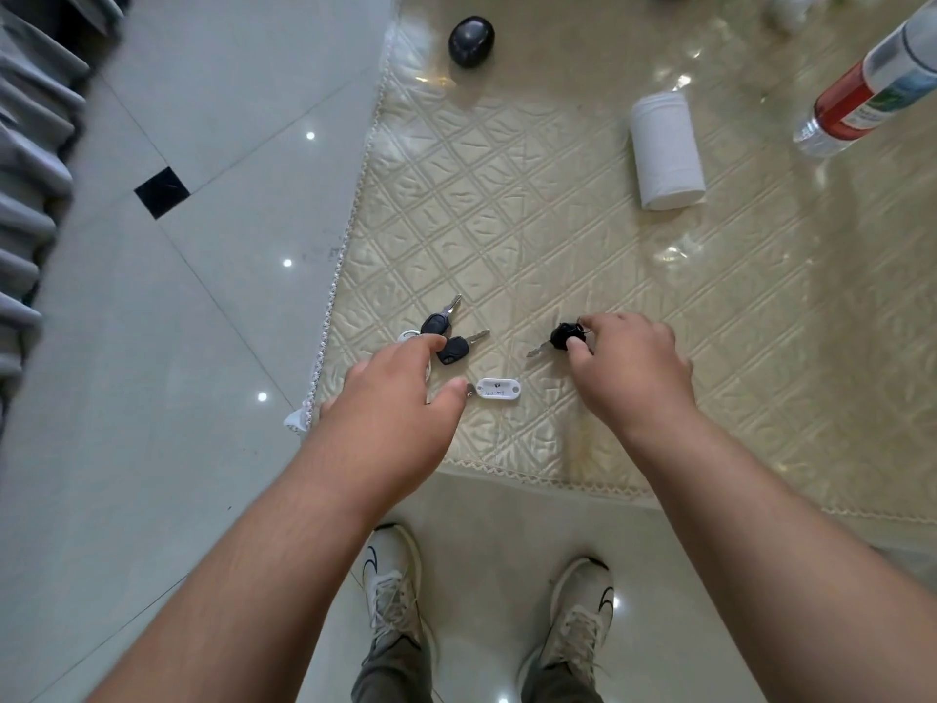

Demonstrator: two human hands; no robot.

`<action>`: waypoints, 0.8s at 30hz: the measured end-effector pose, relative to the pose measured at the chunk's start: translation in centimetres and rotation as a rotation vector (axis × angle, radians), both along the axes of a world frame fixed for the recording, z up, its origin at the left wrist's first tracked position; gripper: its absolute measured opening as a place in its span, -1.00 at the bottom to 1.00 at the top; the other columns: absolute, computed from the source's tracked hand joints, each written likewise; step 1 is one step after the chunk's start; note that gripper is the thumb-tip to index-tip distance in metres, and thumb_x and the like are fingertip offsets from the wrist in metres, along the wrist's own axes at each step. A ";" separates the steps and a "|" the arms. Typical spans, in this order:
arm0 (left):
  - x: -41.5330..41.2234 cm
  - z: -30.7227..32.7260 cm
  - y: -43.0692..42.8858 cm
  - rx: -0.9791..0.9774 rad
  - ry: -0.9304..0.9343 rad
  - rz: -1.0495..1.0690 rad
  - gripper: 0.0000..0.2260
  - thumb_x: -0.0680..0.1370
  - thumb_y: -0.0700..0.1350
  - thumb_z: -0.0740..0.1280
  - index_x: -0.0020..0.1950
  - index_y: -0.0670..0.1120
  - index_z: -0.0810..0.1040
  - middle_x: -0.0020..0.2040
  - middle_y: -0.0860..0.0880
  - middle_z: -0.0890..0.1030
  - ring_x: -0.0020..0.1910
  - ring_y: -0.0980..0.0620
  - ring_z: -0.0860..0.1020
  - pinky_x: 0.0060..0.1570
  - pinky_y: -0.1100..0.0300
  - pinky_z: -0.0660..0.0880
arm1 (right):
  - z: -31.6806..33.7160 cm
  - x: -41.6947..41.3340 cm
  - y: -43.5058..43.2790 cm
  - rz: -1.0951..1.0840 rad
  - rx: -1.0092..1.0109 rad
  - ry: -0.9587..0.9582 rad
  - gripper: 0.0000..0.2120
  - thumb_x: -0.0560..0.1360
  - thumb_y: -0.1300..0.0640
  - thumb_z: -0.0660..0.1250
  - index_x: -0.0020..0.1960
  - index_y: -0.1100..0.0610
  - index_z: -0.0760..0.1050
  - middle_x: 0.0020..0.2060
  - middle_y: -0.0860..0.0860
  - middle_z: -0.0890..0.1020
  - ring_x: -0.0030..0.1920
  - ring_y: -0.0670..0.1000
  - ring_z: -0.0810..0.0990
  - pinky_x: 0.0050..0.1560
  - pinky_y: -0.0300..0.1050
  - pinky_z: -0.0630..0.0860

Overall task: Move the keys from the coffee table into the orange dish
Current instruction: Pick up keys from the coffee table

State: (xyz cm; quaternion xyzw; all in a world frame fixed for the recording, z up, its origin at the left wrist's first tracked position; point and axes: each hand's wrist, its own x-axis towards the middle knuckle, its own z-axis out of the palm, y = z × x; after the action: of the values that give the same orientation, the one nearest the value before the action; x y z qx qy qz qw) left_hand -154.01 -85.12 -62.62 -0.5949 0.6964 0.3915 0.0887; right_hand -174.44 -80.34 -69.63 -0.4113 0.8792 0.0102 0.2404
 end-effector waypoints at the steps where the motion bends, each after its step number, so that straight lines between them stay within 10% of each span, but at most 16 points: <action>1: 0.0 -0.1 -0.1 -0.003 -0.002 -0.002 -0.57 0.56 0.18 0.16 0.42 0.18 0.28 0.35 0.16 0.39 0.28 0.00 0.39 0.26 -0.12 0.35 | -0.1 0.0 -0.1 0.001 0.005 -0.002 -0.64 0.56 -0.11 0.16 0.27 -0.04 0.53 0.18 0.02 0.57 0.23 0.18 0.41 0.09 0.11 0.36; 12: -0.7 0.1 -0.1 -0.072 0.068 -0.005 -0.63 0.55 0.13 0.20 0.37 0.23 0.35 0.27 0.23 0.43 0.19 0.01 0.44 0.22 -0.10 0.39 | 2.2 1.4 0.8 0.079 -0.421 -0.218 -0.76 0.54 0.08 0.30 0.16 -0.06 0.64 0.10 -0.17 0.64 0.21 0.01 0.43 0.23 0.14 0.39; 19: -1.8 1.1 -0.1 -0.250 0.219 -0.040 -0.66 0.53 0.06 0.29 0.30 0.26 0.45 0.09 0.33 0.47 0.17 0.29 0.33 0.06 0.34 0.26 | 4.8 2.4 1.1 0.212 -0.622 -0.357 -0.80 0.52 0.15 0.39 0.09 -0.04 0.68 -0.02 -0.20 0.67 0.09 0.00 0.52 0.04 0.11 0.49; 24: -2.4 1.9 0.1 -0.307 0.287 -0.071 -0.74 0.52 0.07 0.31 0.21 0.23 0.52 0.10 0.33 0.52 0.23 0.22 0.35 0.19 0.12 0.39 | 5.9 2.8 1.0 0.242 -0.703 -0.466 -0.85 0.49 0.15 0.43 0.03 -0.02 0.66 -0.13 -0.26 0.65 0.04 -0.06 0.56 0.00 0.10 0.54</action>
State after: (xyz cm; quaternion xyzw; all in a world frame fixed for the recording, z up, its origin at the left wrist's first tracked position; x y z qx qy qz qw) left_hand -156.43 -85.06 -60.70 -0.5147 0.7738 0.3582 -0.0893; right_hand -171.64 -79.39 -63.73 -0.5596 0.6968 -0.3548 0.2748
